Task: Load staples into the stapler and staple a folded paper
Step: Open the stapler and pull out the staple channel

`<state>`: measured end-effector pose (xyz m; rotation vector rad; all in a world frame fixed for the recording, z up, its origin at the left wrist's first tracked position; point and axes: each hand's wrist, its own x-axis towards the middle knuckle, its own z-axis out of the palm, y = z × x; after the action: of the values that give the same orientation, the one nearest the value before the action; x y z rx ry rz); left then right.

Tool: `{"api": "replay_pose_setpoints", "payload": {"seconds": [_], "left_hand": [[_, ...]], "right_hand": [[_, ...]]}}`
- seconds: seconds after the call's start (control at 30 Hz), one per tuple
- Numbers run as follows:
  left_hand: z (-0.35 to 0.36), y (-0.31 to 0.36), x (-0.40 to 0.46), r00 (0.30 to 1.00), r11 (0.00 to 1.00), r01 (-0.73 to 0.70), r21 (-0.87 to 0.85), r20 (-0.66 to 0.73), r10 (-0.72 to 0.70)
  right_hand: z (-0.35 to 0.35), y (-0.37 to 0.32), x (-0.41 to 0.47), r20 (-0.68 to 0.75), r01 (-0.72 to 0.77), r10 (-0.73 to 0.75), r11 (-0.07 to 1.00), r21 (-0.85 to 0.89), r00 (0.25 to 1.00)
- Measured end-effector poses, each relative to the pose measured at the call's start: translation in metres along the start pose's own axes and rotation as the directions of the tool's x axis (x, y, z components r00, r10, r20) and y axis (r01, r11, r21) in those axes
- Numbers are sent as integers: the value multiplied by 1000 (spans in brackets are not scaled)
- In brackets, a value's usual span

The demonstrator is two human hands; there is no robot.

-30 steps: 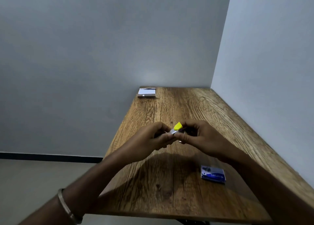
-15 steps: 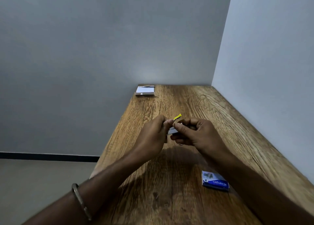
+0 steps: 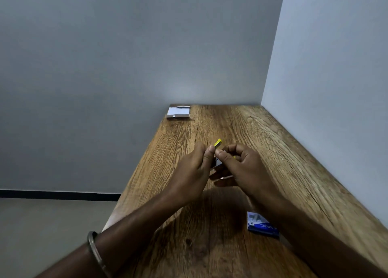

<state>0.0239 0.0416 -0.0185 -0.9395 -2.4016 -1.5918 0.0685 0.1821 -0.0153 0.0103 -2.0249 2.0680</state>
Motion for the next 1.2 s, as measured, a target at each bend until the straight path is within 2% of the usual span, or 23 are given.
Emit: {"api": "replay_pose_setpoints", "payload": {"seconds": [0.1,0.2,0.37,0.5,0.63,0.7,0.87,0.97,1.03,1.1,1.13,1.2], "left_hand": [[-2,1,0,992,983,52,-174,122,-31],[-1,2,1,977,945,109,-309,208,-44],[-4,4,3,956,928,200,-316,269,-115],[-7,9,2,982,944,121,-305,176,-69],[-4,11,3,1000,1000,9,-24,-22,-10],[-2,12,4,998,1000,12,29,-57,-11],[-2,14,2,993,992,89,-92,-64,-95],[0,13,2,992,989,112,-102,-52,-118],[-2,12,5,975,966,201,-165,-66,-214],[-11,11,9,930,877,314,-364,-70,-362],[-15,10,9,925,854,314,-415,-69,-373],[-16,11,11,944,872,260,-414,-81,-320]], "right_hand": [[0,1,-3,74,31,-28,999,-35,997],[0,3,-5,79,60,-61,998,14,995],[1,4,-6,91,193,-183,976,-104,979],[4,3,-9,43,302,-301,925,-232,953],[8,2,-10,4,369,-404,831,-416,915],[10,3,-10,-8,389,-445,792,-472,896],[13,6,-10,-2,450,-517,745,-492,856],[13,4,-11,0,457,-530,731,-507,848],[13,3,-14,-2,478,-557,715,-510,831],[15,2,-20,21,535,-609,679,-504,793],[17,1,-22,31,556,-626,668,-494,779],[17,-1,-22,20,563,-630,679,-470,776]]}}
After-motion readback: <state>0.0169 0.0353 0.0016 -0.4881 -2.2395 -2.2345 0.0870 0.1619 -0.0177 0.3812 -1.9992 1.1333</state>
